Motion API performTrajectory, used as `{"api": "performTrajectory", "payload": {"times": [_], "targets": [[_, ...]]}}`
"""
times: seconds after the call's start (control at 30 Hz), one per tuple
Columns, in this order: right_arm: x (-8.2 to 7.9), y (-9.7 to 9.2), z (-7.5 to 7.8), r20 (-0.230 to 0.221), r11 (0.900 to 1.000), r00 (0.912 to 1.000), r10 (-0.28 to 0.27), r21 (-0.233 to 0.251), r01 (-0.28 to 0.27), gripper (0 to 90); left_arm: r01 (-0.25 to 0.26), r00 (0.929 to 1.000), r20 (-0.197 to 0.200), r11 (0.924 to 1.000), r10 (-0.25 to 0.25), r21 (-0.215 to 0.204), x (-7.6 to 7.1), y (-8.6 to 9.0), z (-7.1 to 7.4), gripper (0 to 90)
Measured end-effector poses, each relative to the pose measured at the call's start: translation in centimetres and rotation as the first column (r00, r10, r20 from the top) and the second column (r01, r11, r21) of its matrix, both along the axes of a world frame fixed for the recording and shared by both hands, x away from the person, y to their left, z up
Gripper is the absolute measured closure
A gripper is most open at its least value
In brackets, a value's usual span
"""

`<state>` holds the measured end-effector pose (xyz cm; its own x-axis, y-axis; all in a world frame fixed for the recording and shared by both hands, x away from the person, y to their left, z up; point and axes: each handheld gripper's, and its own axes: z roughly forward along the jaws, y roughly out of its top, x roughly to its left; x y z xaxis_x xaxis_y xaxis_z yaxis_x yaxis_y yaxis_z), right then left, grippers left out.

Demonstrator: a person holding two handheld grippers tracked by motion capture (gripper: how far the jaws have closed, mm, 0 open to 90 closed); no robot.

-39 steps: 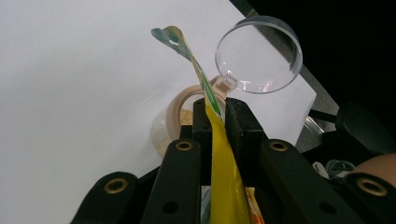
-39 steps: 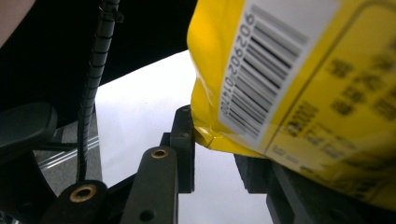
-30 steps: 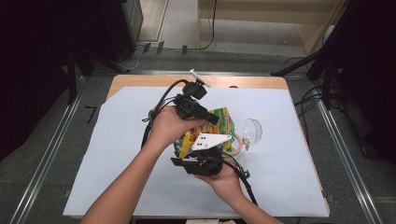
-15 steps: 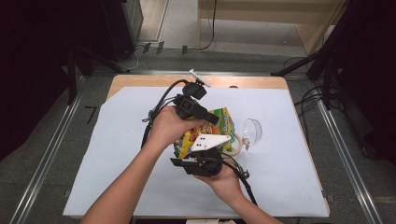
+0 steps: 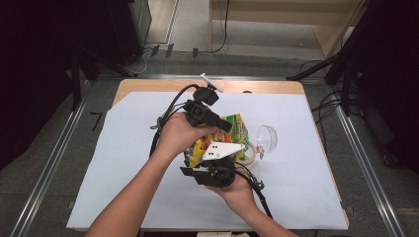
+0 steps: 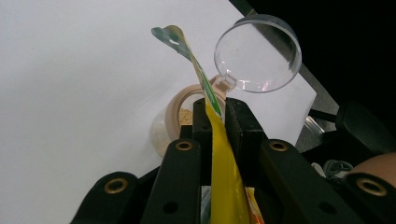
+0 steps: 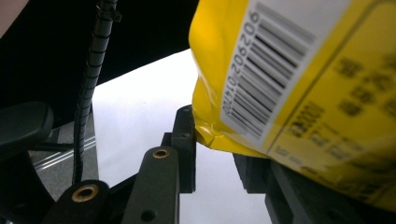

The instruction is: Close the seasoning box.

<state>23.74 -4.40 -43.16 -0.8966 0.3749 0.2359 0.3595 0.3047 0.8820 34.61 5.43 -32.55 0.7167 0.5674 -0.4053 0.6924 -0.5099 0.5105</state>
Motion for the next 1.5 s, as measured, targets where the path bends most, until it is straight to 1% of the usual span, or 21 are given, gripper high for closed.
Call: {"api": "performTrajectory", "payload": {"times": [0.13,0.27,0.37,0.5,0.6,0.73,0.8,0.93,1.03,1.13,1.2,1.27,1.33,1.4,1.5], "targets": [[0.03,0.00,-0.07,-0.001,1.0000,1.0000,0.000,0.004,0.000,72.9,-0.001,1.0000,0.001,1.0000,0.001,0.003,-0.05,-0.08,-0.02,83.1],[-0.13,-0.03,-0.13,0.009,0.9999,0.9999,-0.013,0.008,0.013,73.0,0.004,1.0000,0.007,1.0000,-0.004,0.003,-0.23,-0.26,0.08,83.1],[-0.07,-0.05,-0.14,0.002,0.9999,1.0000,-0.008,0.012,0.008,73.2,0.006,0.9999,0.008,1.0000,-0.006,0.004,-0.26,-0.27,0.14,83.1],[-0.20,-0.03,-0.06,0.005,0.9998,0.9999,-0.012,0.019,0.012,73.1,0.009,0.9999,0.013,0.9999,-0.009,0.011,-0.32,-0.35,0.23,83.0],[-0.13,-0.04,-0.09,0.005,0.9998,1.0000,-0.009,0.015,0.008,73.1,0.007,0.9999,0.007,0.9999,-0.007,0.008,-0.24,-0.30,0.19,83.1],[-0.17,-0.02,-0.10,0.016,0.9999,0.9998,-0.012,0.011,0.012,73.1,0.009,0.9999,0.013,0.9999,-0.009,0.011,-0.31,-0.34,0.19,83.0],[-0.08,-0.05,-0.08,0.012,1.0000,0.9999,-0.006,0.005,0.006,73.1,0.005,1.0000,0.007,1.0000,-0.005,0.007,-0.24,-0.29,0.17,83.1],[-0.12,-0.04,-0.07,0.013,0.9999,0.9999,-0.010,0.006,0.010,73.1,0.008,0.9999,0.011,0.9999,-0.008,0.011,-0.27,-0.32,0.18,83.0],[-0.08,-0.06,-0.02,0.018,0.9999,0.9998,-0.010,0.002,0.010,72.9,0.005,0.9999,0.014,1.0000,-0.005,0.001,-0.26,-0.27,0.29,83.0],[0.01,-0.14,0.10,0.024,0.9999,0.9996,-0.012,-0.002,0.012,72.9,0.002,0.9999,0.016,1.0000,-0.002,0.001,-0.29,-0.29,0.38,83.0],[-0.02,-0.11,0.08,0.018,1.0000,0.9998,-0.008,-0.001,0.008,72.9,0.005,0.9999,0.014,0.9999,-0.005,0.012,-0.27,-0.33,0.25,83.0],[0.09,-0.08,0.00,0.004,1.0000,1.0000,-0.001,-0.004,0.001,73.0,0.004,0.9999,0.013,1.0000,-0.004,0.008,-0.27,-0.25,0.18,83.0],[0.01,-0.09,0.04,0.012,1.0000,0.9999,-0.005,-0.005,0.005,72.3,0.000,0.9998,0.018,1.0000,0.000,-0.002,-0.26,-0.16,0.24,83.0],[-0.14,-0.08,0.09,0.034,0.9998,0.9993,-0.018,-0.001,0.019,72.2,-0.002,0.9999,0.017,1.0000,0.003,-0.005,-0.30,-0.11,0.33,83.0],[0.07,-0.07,0.01,0.010,1.0000,0.9999,-0.002,-0.006,0.002,72.3,0.000,0.9998,0.019,1.0000,0.000,0.006,-0.37,-0.19,0.16,82.9]]}}
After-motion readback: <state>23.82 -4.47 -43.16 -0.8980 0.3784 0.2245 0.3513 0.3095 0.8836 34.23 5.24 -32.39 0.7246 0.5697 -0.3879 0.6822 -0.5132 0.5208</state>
